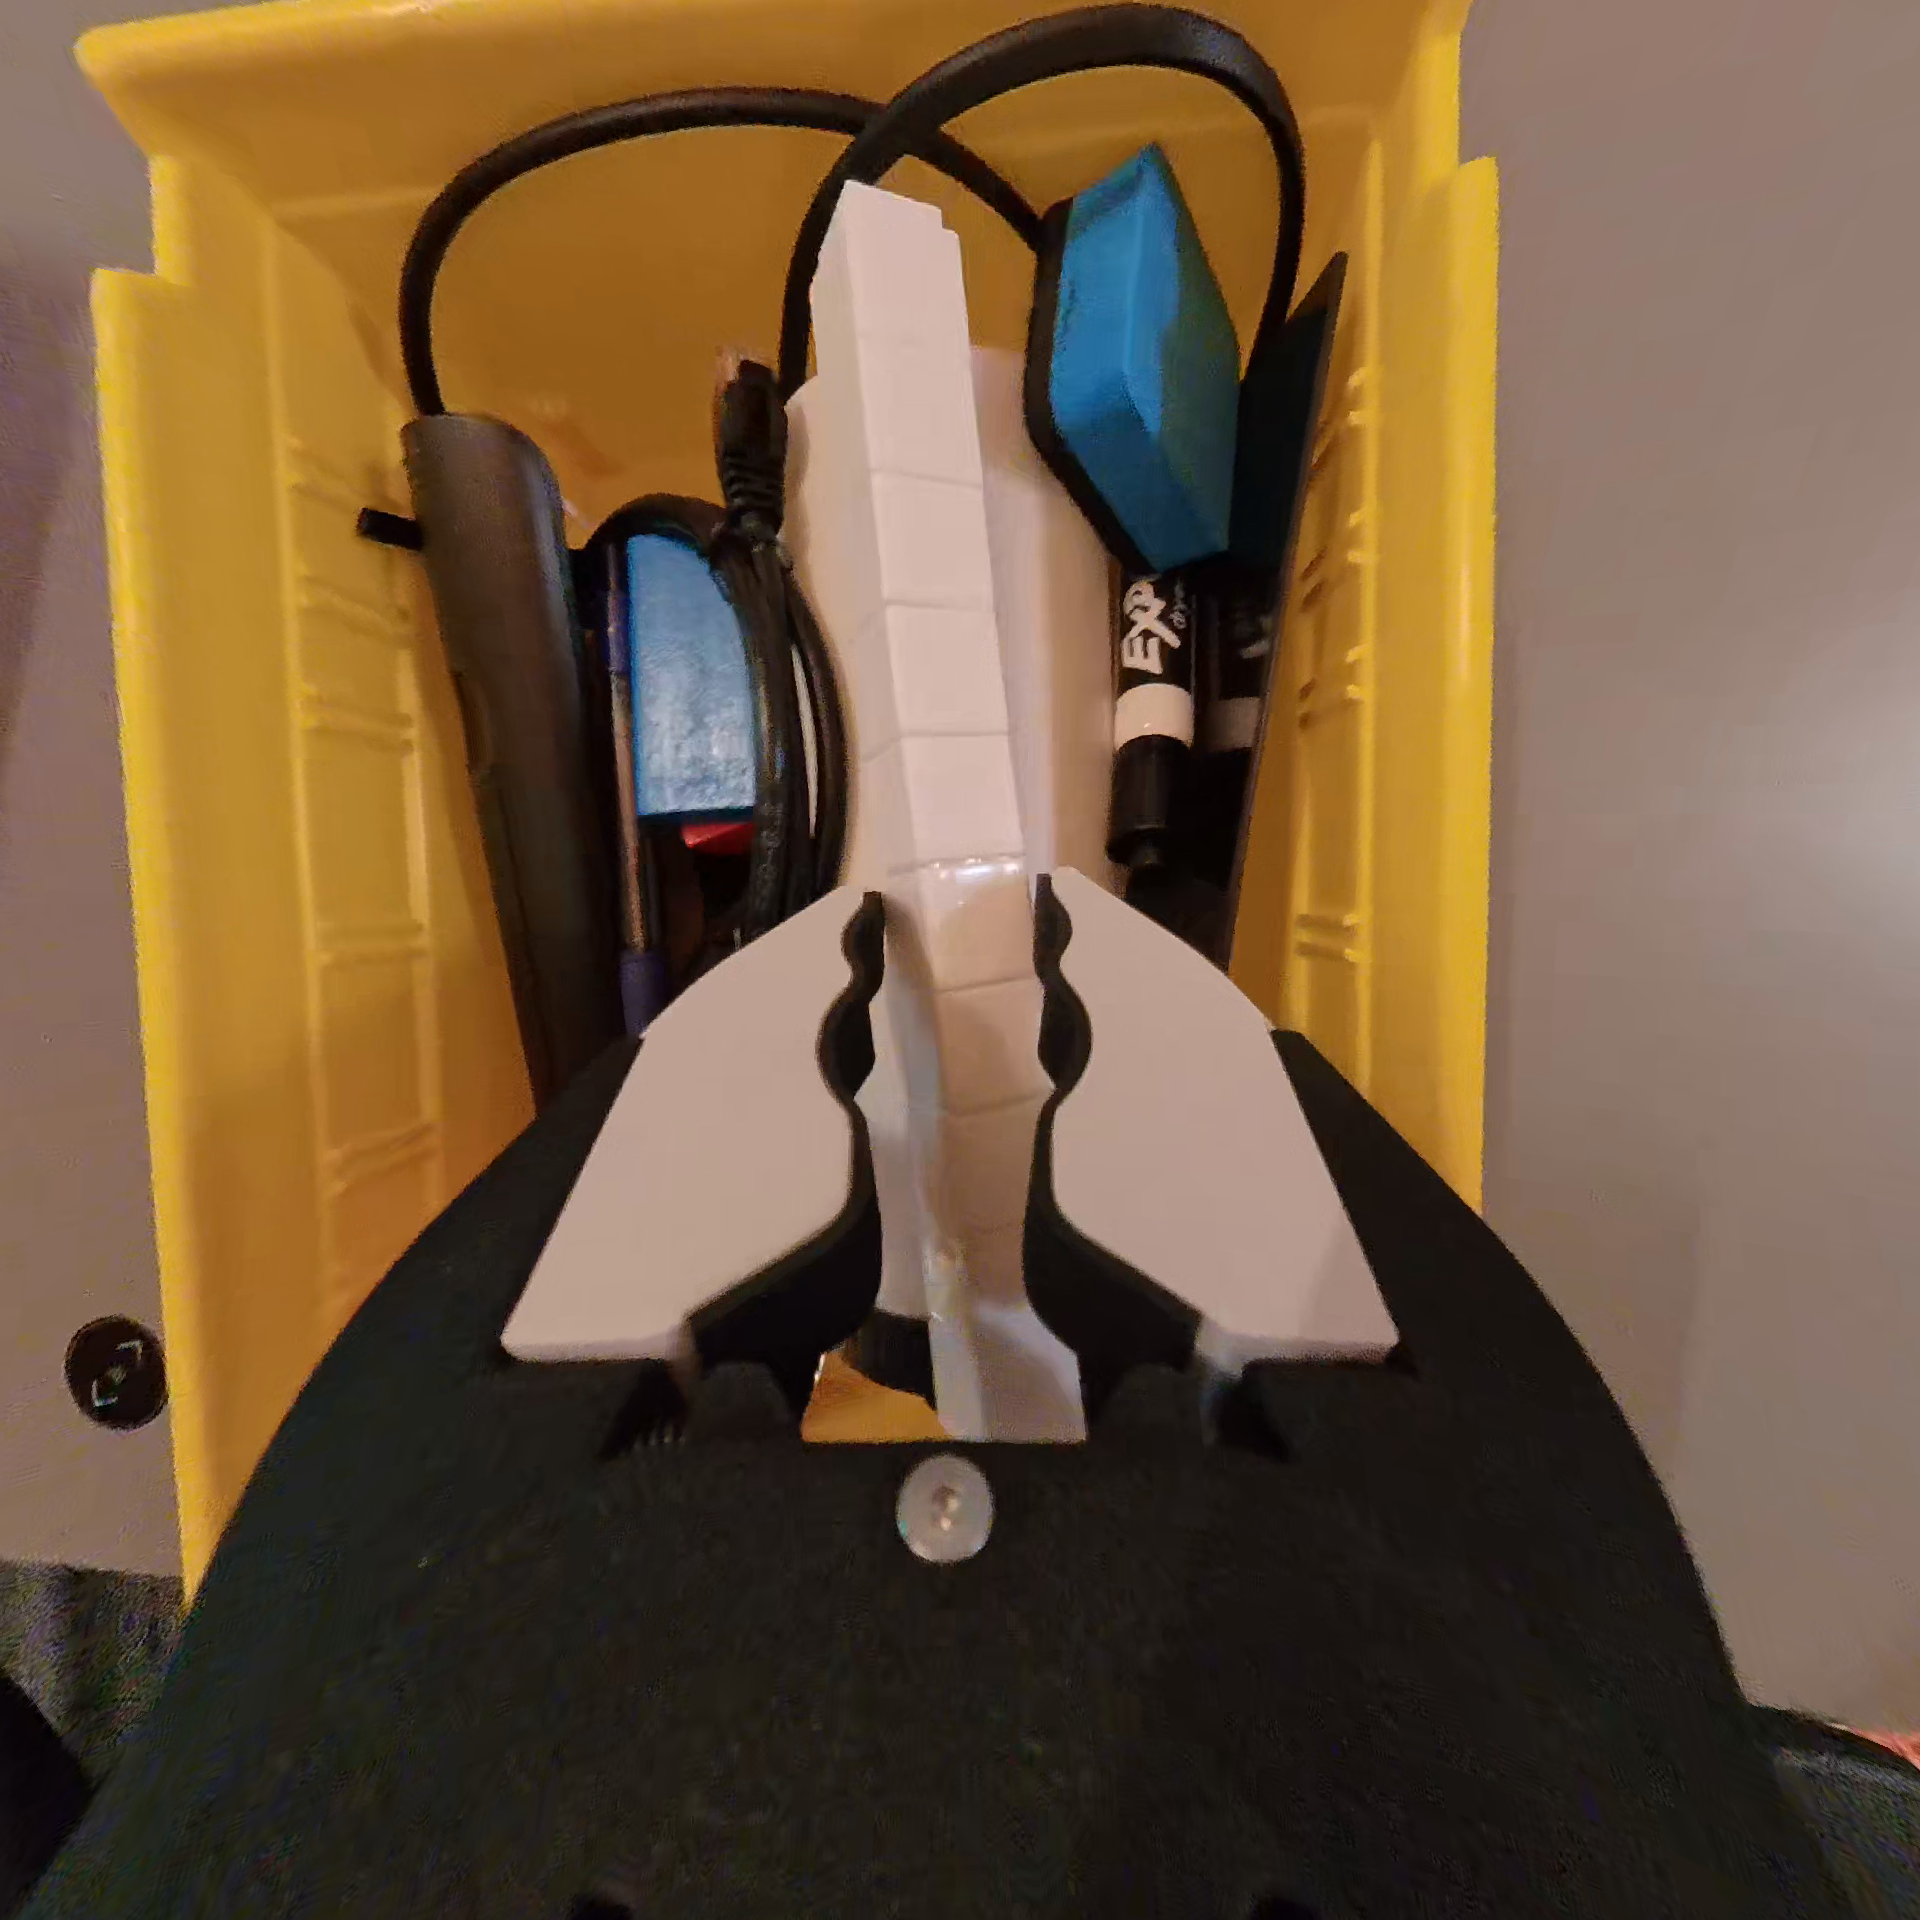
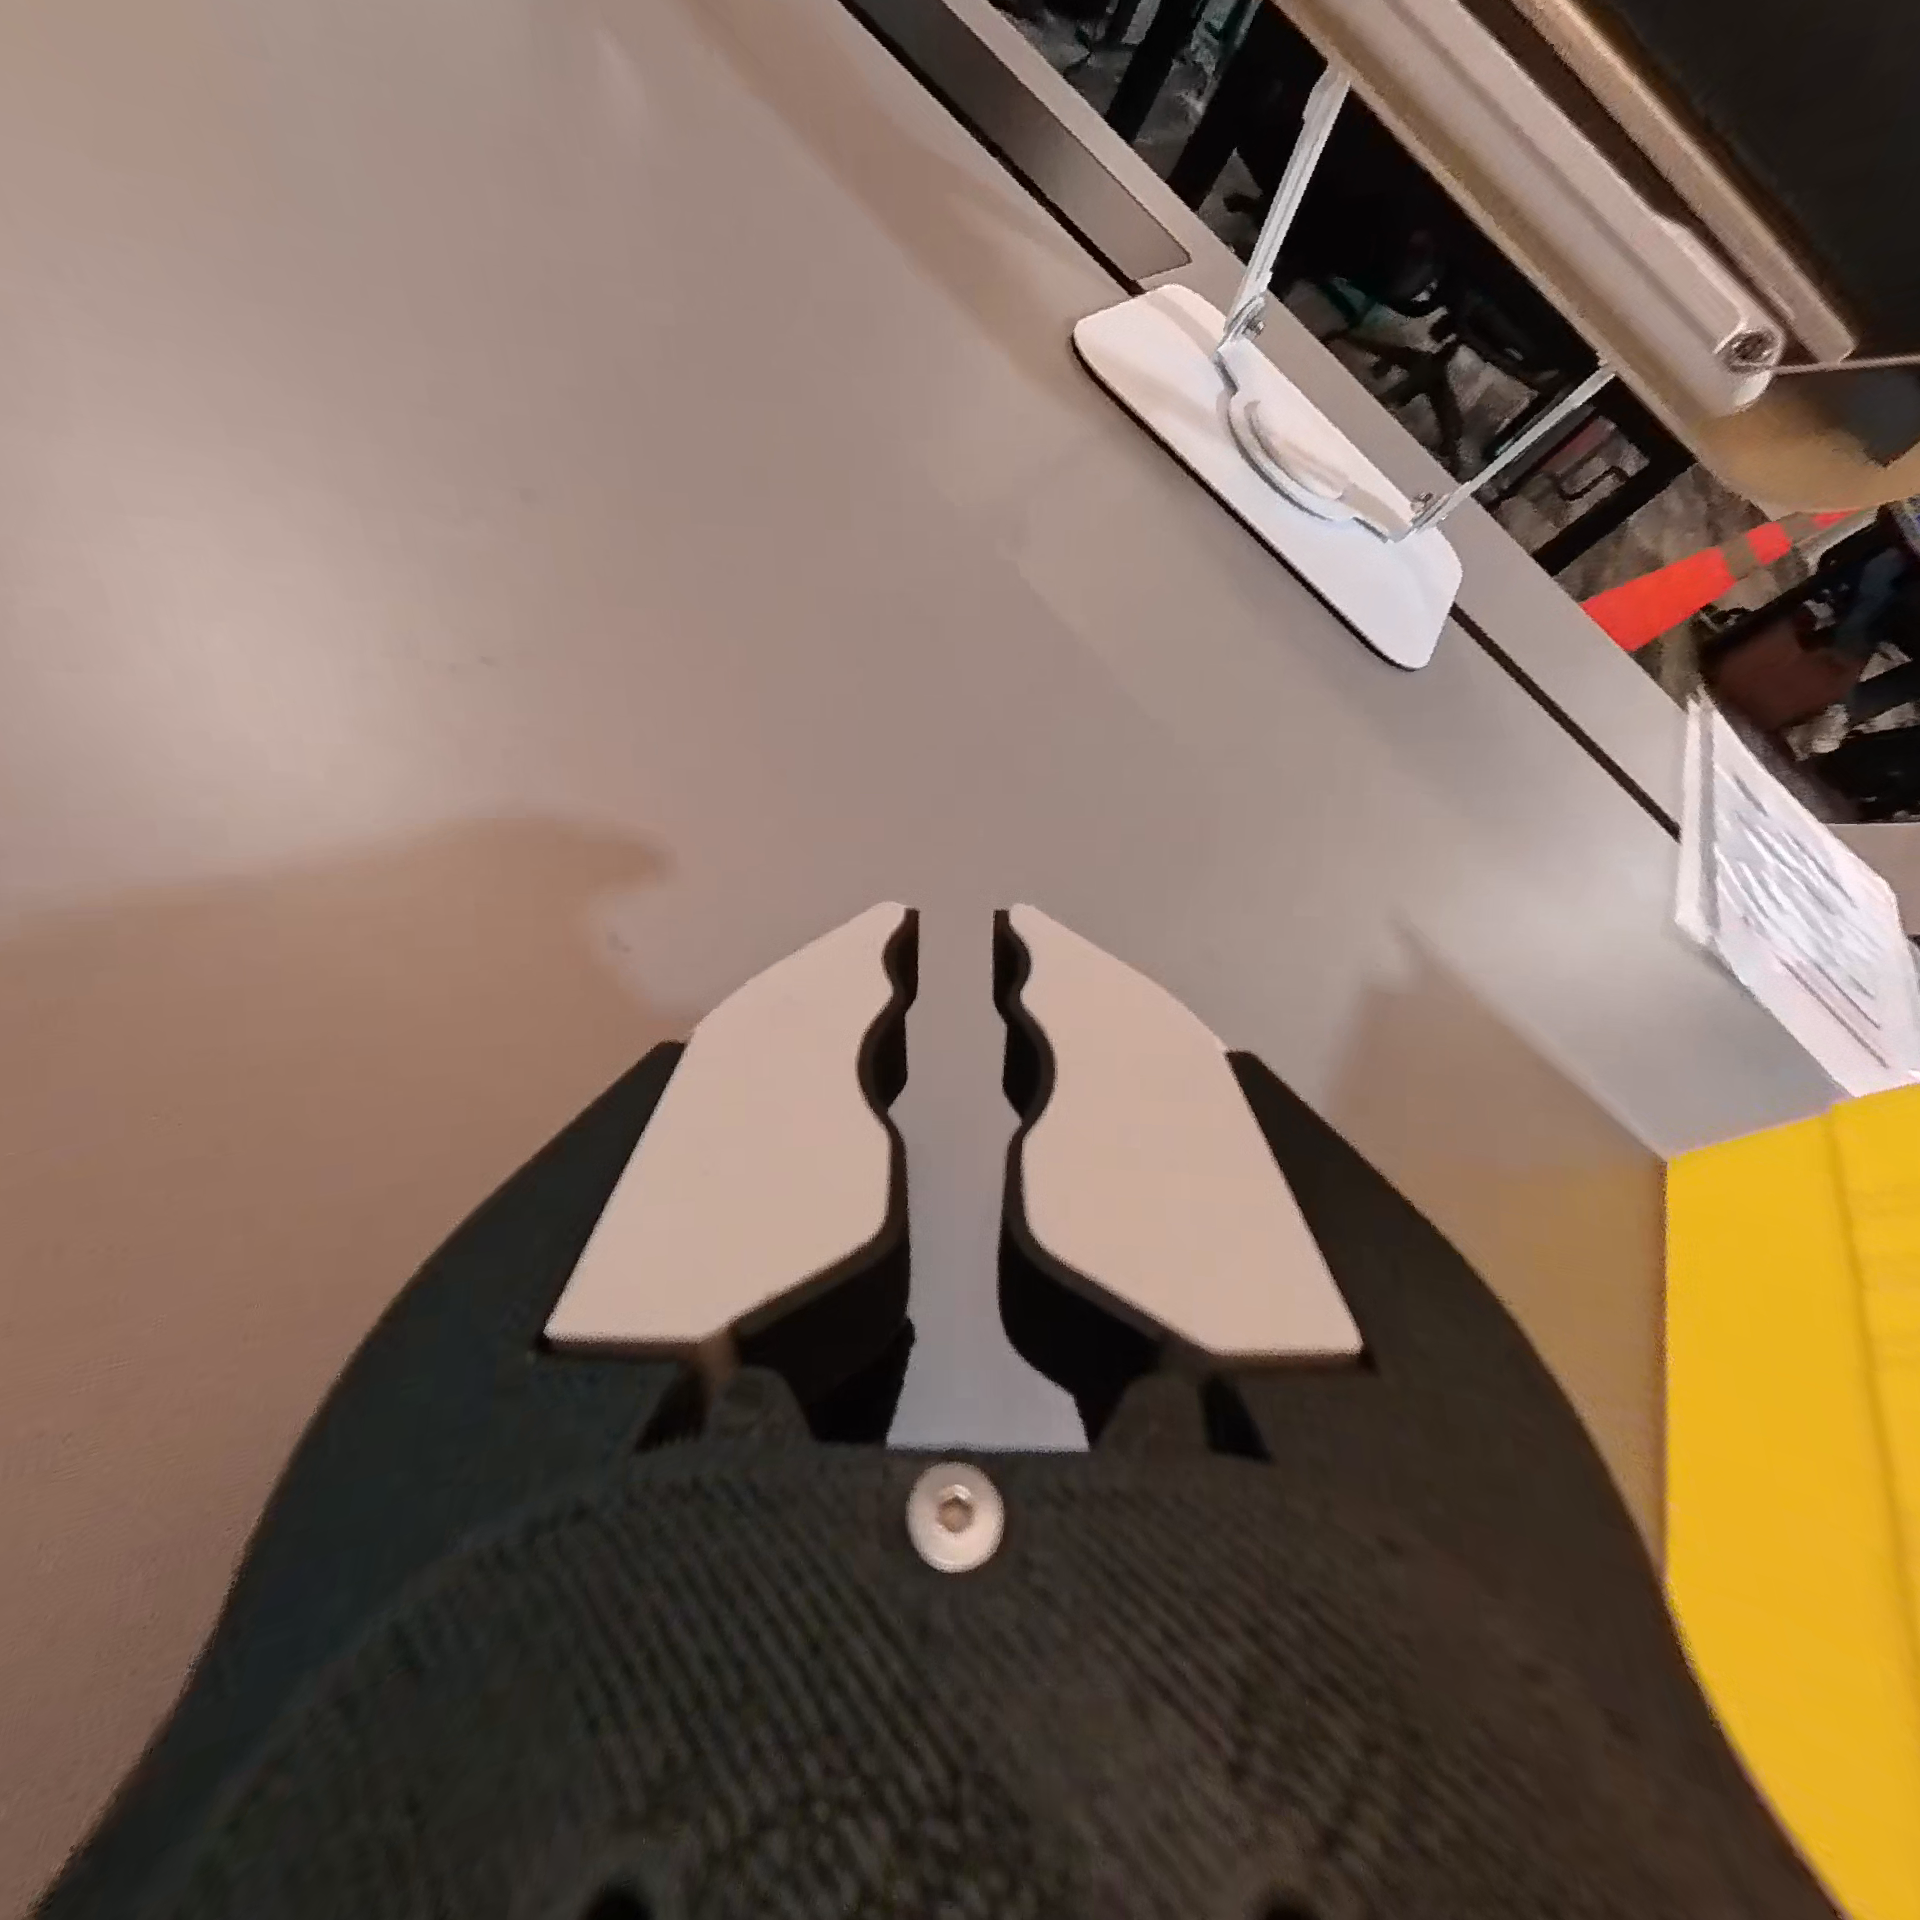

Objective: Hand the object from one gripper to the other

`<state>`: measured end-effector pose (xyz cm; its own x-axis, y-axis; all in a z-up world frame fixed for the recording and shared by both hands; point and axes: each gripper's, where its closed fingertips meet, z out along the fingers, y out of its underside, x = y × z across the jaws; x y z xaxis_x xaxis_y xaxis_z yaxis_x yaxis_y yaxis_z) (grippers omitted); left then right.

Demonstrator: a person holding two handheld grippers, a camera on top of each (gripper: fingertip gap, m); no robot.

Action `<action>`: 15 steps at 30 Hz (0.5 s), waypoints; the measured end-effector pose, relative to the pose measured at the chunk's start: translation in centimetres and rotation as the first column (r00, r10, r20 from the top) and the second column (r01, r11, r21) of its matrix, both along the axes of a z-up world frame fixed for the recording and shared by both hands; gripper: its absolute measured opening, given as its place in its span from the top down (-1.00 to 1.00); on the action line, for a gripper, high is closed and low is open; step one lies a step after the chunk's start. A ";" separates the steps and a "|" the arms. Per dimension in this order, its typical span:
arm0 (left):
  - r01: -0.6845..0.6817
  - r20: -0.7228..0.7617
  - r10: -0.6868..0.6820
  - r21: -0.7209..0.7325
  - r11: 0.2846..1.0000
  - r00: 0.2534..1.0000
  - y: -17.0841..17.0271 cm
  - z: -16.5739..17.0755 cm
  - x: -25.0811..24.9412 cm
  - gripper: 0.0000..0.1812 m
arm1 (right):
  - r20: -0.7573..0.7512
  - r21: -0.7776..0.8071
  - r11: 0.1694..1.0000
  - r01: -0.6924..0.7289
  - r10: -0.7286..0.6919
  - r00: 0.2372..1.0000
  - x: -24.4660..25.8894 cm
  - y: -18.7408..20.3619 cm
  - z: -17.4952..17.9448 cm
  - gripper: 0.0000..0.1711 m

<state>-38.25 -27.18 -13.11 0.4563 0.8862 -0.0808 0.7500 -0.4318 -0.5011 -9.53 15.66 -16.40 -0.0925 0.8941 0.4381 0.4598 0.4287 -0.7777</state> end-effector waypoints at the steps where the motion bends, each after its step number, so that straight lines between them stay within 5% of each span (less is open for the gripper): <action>1: -0.020 -0.012 0.020 -0.004 1.000 1.000 -0.7 0.3 0.1 0.68 | -0.002 -0.009 1.000 -0.005 0.005 1.000 -0.1 -0.1 0.1 0.84; 10: -0.069 -0.205 0.121 0.241 0.968 0.971 -2.5 5.2 1.5 0.69 | -0.032 -0.109 0.991 -0.073 0.070 0.997 -0.9 -2.0 1.1 0.84; 15: 0.128 -0.282 0.043 0.560 0.819 0.958 1.2 10.3 4.1 0.69 | -0.052 -0.125 0.987 -0.100 0.095 0.994 -1.1 -2.8 1.8 0.84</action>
<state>-34.19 -25.93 -2.78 0.5300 0.7915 0.3043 0.5359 -0.0346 -0.8435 -10.66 12.86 -14.59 -0.1647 0.9304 0.3273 0.3837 0.3662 -0.8478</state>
